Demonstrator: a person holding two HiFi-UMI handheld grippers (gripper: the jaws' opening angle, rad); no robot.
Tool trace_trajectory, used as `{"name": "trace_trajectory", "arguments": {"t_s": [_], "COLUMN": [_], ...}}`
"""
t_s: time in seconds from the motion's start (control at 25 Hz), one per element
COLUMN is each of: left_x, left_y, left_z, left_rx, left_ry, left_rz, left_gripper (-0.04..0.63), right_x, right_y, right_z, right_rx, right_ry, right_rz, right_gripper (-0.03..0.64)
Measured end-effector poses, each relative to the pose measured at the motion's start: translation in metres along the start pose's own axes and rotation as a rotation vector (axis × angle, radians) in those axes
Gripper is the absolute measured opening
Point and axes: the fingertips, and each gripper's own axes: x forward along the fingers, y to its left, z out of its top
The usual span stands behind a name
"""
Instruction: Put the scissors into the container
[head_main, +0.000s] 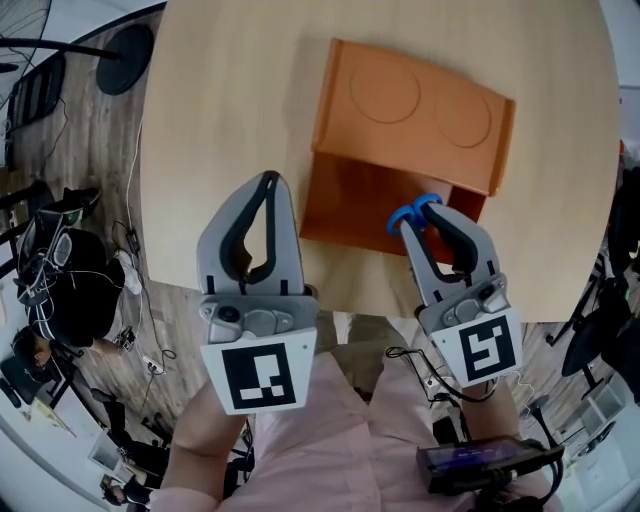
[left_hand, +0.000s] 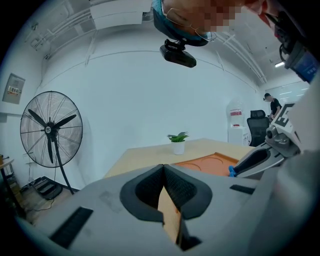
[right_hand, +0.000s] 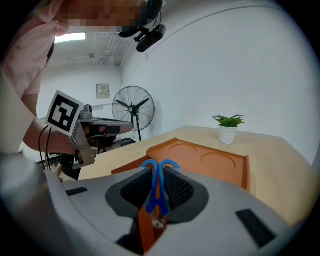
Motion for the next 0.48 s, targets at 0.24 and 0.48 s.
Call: {"name": "trace_trajectory", "arguments": {"t_s": [0.24,0.48], "left_x": [0.008,0.014], "left_y": [0.008,0.024], "left_z": [0.0,-0.016], "left_rx": [-0.009,-0.027], "left_ry": [0.009,0.031], "left_rz": [0.017,0.015], "left_gripper": [0.005,0.005], "right_x": [0.01,0.039], "right_y": [0.0,0.008], "right_z": [-0.007,-0.016], "right_rx": [-0.014,0.0], "right_ry": [0.111,0.174], "right_rz": [0.055,0.082], "right_gripper": [0.077,0.078]}}
